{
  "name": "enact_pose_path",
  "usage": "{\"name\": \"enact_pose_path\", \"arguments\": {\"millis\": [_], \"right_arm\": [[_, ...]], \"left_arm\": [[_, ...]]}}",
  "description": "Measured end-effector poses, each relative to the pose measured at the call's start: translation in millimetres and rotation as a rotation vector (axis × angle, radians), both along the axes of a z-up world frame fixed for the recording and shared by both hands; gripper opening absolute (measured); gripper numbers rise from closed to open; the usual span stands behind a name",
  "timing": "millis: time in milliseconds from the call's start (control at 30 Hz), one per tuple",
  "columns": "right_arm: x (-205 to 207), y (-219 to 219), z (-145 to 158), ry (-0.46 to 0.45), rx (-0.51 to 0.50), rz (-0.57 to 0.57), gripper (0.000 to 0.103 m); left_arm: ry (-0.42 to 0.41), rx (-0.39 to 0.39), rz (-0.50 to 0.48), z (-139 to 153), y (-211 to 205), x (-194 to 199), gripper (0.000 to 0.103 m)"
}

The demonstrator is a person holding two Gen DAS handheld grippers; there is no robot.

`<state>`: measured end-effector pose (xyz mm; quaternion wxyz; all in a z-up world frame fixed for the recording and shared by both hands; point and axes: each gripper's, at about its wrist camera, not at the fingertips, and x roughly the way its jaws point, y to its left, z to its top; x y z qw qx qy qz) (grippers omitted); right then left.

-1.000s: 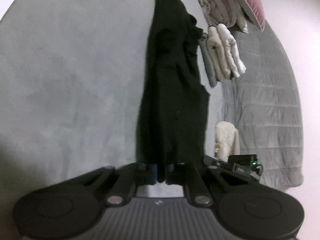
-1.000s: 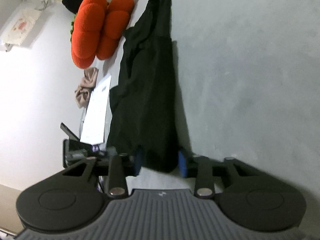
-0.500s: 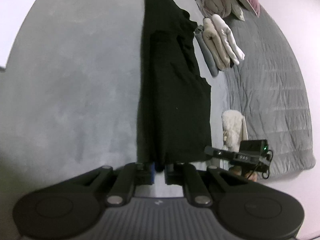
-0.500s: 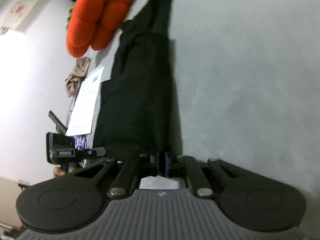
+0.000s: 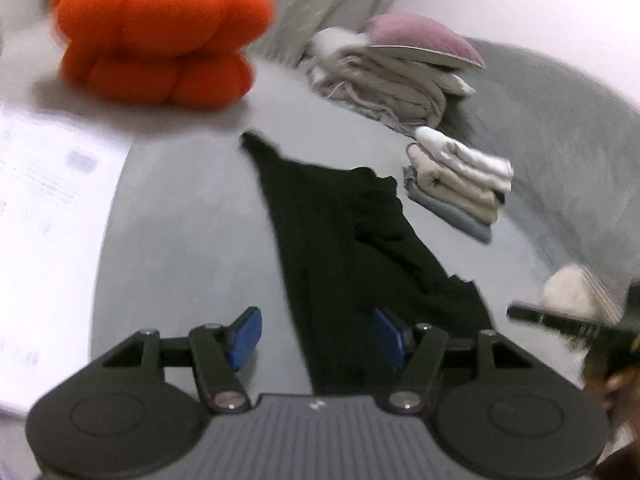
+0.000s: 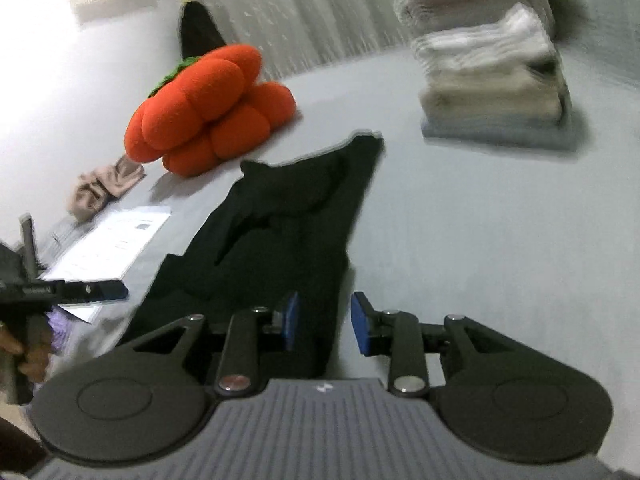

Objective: Fold clothes

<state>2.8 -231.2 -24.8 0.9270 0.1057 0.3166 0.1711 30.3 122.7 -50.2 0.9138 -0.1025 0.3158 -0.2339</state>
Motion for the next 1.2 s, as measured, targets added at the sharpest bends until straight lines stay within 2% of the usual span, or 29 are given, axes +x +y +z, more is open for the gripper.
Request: {"name": "enact_pose_path", "arguments": {"millis": [133,200,300,367,400,533,667,767,967,1200], "right_arm": [[11,25,-7,-0.076,-0.107,0.027,0.033],[17,37,-11,-0.108,-0.154,0.043,0.031],[27,43,-16,-0.110,-0.187,0.054,0.029],[32,37,-18,-0.089,-0.181,0.043,0.027],[34,34,-19,-0.078,-0.178,0.038,0.023],[44,23,-24,-0.036,-0.165,0.017,0.023],[40,13,-17,-0.017,-0.120,0.018,0.033],[31,5,-11,0.004,-0.086,0.024,0.034],[12,-9,-10,0.057,-0.068,0.020,0.035],[-1,-15,-9,0.094,-0.059,0.007,0.037]], "left_arm": [[-0.078,0.071,-0.075,-2,-31,8,0.054],[-0.076,0.082,-0.093,-4,-39,17,0.051],[-0.059,0.115,-0.074,-13,-40,27,0.050],[-0.048,0.137,-0.058,-20,-40,34,0.045],[-0.043,0.132,-0.054,-21,-38,35,0.045],[-0.015,0.114,-0.041,-13,-35,34,0.047],[0.014,0.111,-0.023,-4,-27,28,0.054],[0.028,0.097,-0.029,1,-19,20,0.058],[0.083,0.059,-0.049,7,-1,5,0.060],[0.105,0.047,-0.028,4,9,1,0.060]]}}
